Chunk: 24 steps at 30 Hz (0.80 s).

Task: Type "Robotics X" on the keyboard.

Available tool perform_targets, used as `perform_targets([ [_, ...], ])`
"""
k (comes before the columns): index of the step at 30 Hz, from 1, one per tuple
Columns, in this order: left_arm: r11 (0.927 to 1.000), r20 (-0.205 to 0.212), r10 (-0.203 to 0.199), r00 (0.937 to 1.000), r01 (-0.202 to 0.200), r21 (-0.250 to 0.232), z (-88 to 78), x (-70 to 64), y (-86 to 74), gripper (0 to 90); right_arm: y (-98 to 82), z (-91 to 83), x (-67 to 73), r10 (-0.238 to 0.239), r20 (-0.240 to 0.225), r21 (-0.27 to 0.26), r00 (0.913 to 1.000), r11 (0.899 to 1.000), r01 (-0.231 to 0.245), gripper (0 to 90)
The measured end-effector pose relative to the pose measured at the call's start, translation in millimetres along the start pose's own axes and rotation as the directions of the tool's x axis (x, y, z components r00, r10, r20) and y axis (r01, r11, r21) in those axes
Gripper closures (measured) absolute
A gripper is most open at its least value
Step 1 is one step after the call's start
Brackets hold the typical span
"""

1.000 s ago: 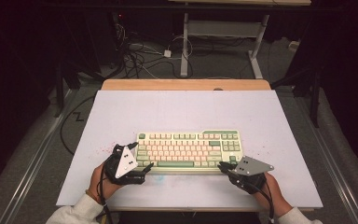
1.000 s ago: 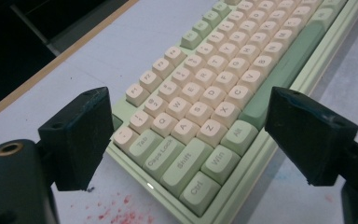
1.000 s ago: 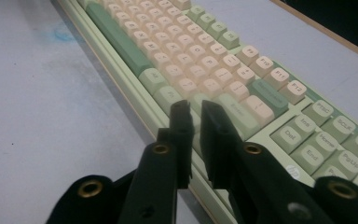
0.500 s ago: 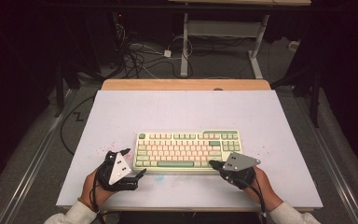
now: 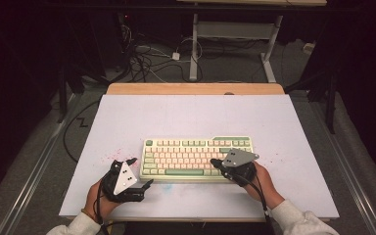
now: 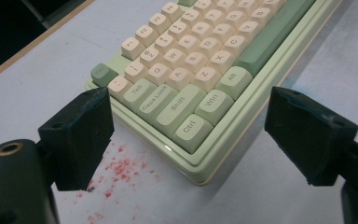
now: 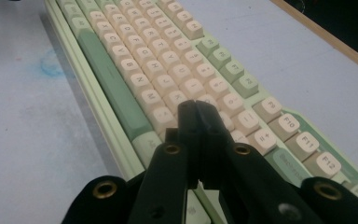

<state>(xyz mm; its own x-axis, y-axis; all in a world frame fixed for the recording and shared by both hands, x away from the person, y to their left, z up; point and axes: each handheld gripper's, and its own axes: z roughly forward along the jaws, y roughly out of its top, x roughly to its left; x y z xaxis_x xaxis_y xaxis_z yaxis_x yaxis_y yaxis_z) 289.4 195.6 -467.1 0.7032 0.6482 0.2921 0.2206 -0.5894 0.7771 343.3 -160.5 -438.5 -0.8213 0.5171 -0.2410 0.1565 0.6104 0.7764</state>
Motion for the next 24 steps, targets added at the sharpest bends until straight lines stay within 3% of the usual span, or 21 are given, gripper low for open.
perform_targets([
  [15,1.0,0.026,0.004,0.9996,-0.004,-0.008,-0.3,0.9,-1.1,15.0,25.1,33.0,-7.8,-0.01,-0.007,0.063,0.9999,0.998,0.01,90.0],
  [24,0.9999,0.036,0.008,0.9993,-0.008,0.007,1.5,0.3,-2.1,15.0,31.6,55.1,-8.7,-0.013,-0.022,0.111,0.9997,0.994,0.015,90.0],
])
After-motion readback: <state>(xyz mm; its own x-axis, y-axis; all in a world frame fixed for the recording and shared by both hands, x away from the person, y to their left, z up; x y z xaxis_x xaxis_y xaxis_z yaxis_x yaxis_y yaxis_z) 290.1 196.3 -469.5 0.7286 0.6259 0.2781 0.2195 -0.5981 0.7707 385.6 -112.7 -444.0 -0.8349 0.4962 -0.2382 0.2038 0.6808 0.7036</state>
